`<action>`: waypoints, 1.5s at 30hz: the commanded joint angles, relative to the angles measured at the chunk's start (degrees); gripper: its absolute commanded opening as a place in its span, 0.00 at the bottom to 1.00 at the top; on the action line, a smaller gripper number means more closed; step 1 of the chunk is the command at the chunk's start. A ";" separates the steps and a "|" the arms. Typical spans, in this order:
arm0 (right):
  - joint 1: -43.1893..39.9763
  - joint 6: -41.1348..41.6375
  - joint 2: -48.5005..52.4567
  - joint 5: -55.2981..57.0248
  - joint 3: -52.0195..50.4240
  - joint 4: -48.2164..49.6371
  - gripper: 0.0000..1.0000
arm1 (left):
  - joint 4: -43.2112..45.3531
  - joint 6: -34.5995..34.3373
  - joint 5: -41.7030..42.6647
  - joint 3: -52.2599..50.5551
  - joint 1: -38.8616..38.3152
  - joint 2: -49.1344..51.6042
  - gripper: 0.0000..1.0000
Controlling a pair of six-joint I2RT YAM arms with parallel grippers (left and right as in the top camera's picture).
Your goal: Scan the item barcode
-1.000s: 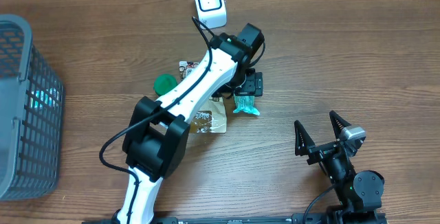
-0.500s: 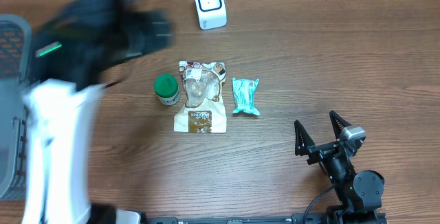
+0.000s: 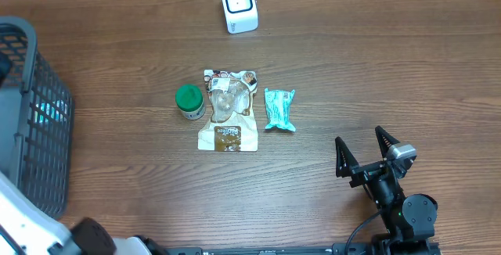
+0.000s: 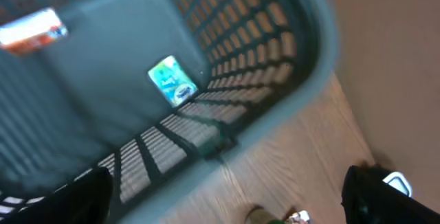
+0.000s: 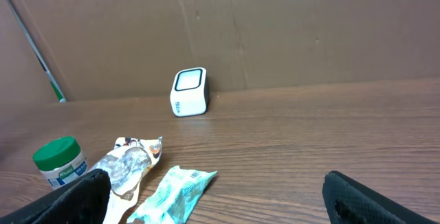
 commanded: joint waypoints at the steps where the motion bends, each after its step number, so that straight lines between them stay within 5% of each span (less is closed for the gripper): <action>1: -0.33 -0.17 -0.57 0.00 -0.61 0.28 1.00 | -0.11 4.48 6.78 -1.49 5.70 6.47 0.87; 24: -0.33 -0.17 -0.57 0.00 -0.61 0.28 1.00 | 4.66 1.95 -10.03 -1.49 -0.90 35.65 0.77; 35: -0.33 -0.17 -0.57 0.00 -0.61 0.28 1.00 | 9.35 1.11 -10.29 -1.64 -1.64 42.01 0.74; 45: -0.33 -0.17 -0.57 0.02 -0.61 0.28 1.00 | 12.17 2.43 -10.29 -4.57 -1.68 42.38 0.36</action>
